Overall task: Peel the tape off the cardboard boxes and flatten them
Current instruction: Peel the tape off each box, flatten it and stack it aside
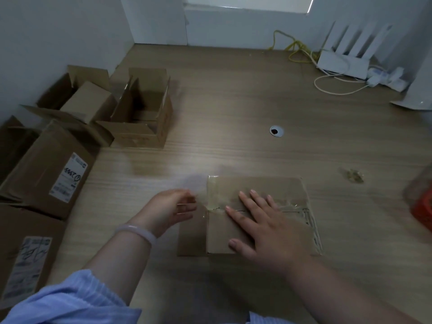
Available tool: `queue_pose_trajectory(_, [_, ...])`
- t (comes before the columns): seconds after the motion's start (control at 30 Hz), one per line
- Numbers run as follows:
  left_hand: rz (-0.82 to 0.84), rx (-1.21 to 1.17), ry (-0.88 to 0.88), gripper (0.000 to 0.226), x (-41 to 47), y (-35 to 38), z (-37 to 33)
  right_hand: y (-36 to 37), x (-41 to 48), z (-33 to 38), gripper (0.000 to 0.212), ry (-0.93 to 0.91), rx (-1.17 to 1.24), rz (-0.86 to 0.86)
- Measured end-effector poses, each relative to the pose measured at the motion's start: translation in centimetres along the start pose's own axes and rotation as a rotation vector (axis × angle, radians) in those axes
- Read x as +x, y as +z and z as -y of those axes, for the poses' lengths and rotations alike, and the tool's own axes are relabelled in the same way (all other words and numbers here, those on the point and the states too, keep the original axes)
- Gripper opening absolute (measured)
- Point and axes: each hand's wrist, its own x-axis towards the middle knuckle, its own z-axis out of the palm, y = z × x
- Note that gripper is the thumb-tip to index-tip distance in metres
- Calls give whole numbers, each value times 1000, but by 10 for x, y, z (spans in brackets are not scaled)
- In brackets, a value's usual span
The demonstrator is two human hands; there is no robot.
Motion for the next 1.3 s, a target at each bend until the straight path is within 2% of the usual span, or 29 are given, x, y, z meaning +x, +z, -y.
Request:
queue_pose_trajectory(0.1, [-12,80,-11,24,6,26,-4,0,-2,0,64,-9,7,12])
queue_pose_trajectory(0.2, [-41,3,29,13,10,32,-8,-1,-4,-1,61,-11,36,-3])
queue_pose_trajectory(0.4, [23,-108,38,4,16,27,-20,-10,17,-7,39,56,160,-170])
queue_pose_trajectory(0.5, [33,-83,-1,8,20,27,-23,-7,30,-4,37,83,124,-176])
queue_pose_trajectory(0.67, [99,43,-39,19,28,26,-33,5,26,1,34,68,88,-290])
queue_pose_trajectory(0.77, [94,248,76,26,31,31,-32,5,28,-1,34,63,76,-290])
queue_pose_trajectory(1.0, [84,637,527,25,22,27,-22,6,30,-3,34,58,97,-286])
queue_pose_trajectory(1.1, [113,572,506,24,7,19,-19,5,31,-3,34,57,95,-302])
queue_pose_trajectory(1.23, [196,211,309,19,-14,4,-12,4,30,-3,34,69,101,-288])
queue_pose_trajectory(1.3, [174,116,243,18,-20,-1,-9,4,30,-2,35,74,99,-273])
